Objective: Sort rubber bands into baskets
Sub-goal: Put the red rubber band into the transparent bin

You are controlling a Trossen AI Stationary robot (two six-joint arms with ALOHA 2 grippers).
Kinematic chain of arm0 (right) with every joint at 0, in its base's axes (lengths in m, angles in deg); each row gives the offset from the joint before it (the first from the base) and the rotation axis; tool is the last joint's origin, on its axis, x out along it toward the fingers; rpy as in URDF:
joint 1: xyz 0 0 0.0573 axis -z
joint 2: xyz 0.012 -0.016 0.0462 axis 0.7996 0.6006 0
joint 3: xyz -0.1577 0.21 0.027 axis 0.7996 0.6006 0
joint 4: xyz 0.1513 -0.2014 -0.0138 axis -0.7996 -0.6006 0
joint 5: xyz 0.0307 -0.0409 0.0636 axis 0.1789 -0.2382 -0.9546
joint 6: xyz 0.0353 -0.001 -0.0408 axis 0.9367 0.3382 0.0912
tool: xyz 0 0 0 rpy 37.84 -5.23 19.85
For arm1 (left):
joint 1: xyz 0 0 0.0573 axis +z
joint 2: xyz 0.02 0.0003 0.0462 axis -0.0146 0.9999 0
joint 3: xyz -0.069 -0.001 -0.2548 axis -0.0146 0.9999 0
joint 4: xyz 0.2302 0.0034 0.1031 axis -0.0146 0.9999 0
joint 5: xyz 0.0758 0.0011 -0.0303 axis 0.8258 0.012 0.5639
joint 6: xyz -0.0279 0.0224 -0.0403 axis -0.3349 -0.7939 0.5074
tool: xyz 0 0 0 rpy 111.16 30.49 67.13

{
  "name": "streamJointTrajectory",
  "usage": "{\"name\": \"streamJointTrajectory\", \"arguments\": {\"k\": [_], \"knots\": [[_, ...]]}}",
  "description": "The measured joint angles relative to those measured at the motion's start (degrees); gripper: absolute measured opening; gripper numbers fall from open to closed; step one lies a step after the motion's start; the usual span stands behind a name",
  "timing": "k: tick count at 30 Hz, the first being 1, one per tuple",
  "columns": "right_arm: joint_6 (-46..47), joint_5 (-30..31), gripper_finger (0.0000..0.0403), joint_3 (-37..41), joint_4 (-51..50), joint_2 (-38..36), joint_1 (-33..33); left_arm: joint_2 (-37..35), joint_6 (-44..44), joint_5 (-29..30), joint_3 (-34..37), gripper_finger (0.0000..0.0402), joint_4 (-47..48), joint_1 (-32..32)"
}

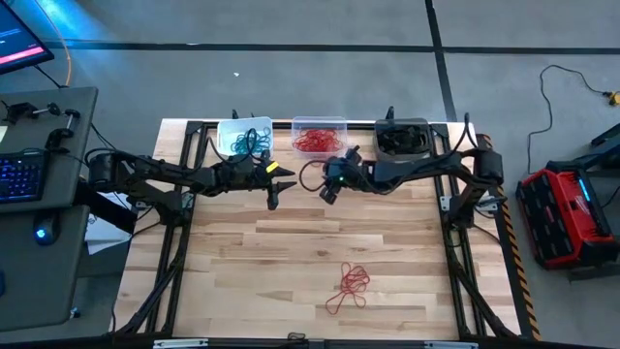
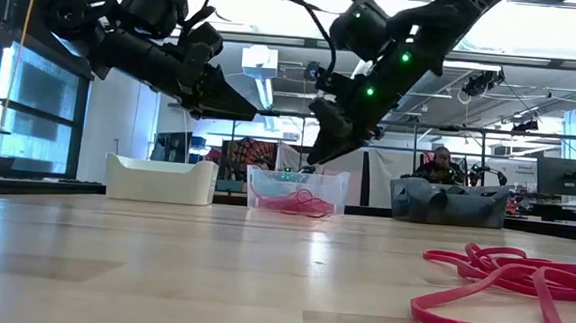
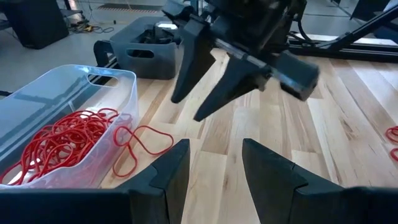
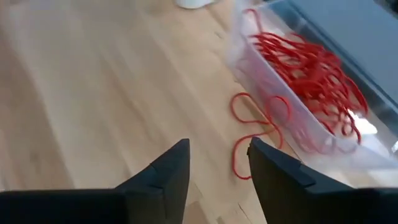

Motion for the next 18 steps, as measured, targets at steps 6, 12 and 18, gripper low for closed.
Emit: {"name": "streamJointTrajectory", "arguments": {"k": [6, 12, 18], "knots": [[10.0, 3.2, 0.0157, 0.0, 0.9, 3.8, 2.0, 0.0, 0.1, 0.0, 0.0, 0.0141, 0.0, 0.0], [12.2, 4.1, 0.0157, 0.0, 5.4, 9.3, 4.0, 0.0, 0.2, 0.0, 0.0, 0.0141, 0.1, 0.0], [13.6, 4.4, 0.0129, 0.0, 7.2, 14.0, 5.5, 0.0, 0.2, 0.0, 0.0, 0.0141, 0.1, 0.0]]}}
